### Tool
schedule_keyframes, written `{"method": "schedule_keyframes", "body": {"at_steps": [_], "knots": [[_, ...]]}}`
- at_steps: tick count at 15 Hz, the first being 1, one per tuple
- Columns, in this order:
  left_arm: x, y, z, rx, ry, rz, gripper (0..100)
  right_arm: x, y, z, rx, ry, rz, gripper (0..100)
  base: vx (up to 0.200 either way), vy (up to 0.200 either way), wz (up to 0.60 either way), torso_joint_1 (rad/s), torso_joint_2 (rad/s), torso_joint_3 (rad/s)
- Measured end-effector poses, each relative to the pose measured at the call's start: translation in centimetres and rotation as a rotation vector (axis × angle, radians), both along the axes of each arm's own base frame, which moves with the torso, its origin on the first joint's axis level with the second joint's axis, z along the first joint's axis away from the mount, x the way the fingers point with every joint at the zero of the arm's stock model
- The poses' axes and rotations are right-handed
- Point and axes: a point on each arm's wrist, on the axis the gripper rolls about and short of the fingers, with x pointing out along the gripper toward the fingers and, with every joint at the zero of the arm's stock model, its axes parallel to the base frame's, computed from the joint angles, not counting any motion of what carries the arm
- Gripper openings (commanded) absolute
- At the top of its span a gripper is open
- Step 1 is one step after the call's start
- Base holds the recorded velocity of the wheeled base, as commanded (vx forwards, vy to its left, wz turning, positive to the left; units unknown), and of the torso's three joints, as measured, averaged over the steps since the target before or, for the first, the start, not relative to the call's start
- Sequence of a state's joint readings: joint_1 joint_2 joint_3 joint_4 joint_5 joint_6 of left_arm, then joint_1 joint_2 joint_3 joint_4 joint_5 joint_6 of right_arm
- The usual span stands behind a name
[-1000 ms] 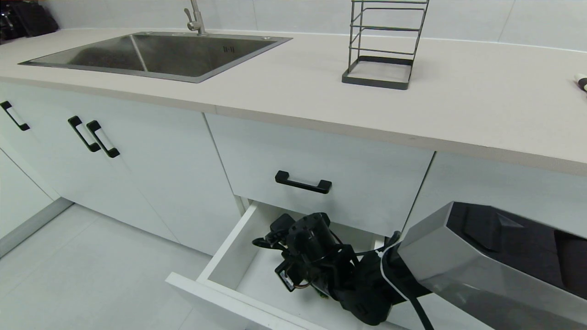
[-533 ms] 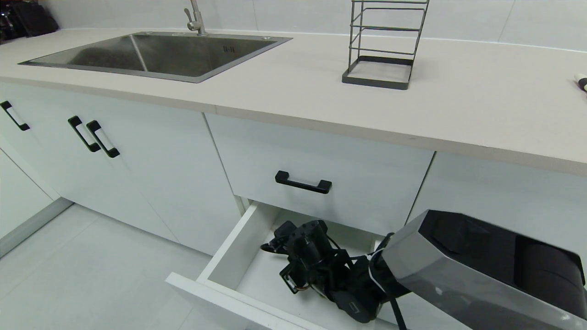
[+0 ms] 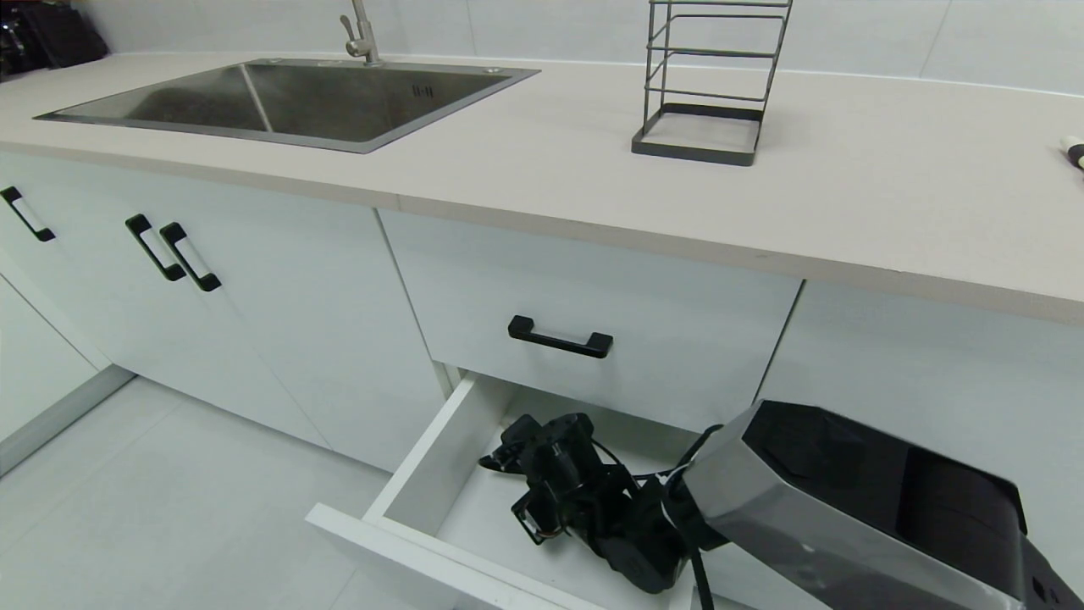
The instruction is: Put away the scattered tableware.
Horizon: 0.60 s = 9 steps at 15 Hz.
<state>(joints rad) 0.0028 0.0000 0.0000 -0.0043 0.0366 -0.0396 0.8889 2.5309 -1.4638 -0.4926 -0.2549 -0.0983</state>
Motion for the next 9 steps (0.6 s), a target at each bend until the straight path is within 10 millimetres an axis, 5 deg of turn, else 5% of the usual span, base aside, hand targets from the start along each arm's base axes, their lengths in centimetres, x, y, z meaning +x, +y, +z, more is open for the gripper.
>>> {"method": "schedule_keyframes", "body": {"at_steps": [8,9], "knots": [[0.0,0.0,0.0,0.000,0.000,0.000,100,0.6,0.4,-1.5,-0.012,0.017,0.002,0,0.000,0.000,0.00,0.000,0.00,0.000],[0.0,0.0,0.0,0.000,0.000,0.000,100,0.5,0.4,-1.7,-0.022,0.024,0.002,100,0.000,0.000,0.00,0.000,0.00,0.000]]}}
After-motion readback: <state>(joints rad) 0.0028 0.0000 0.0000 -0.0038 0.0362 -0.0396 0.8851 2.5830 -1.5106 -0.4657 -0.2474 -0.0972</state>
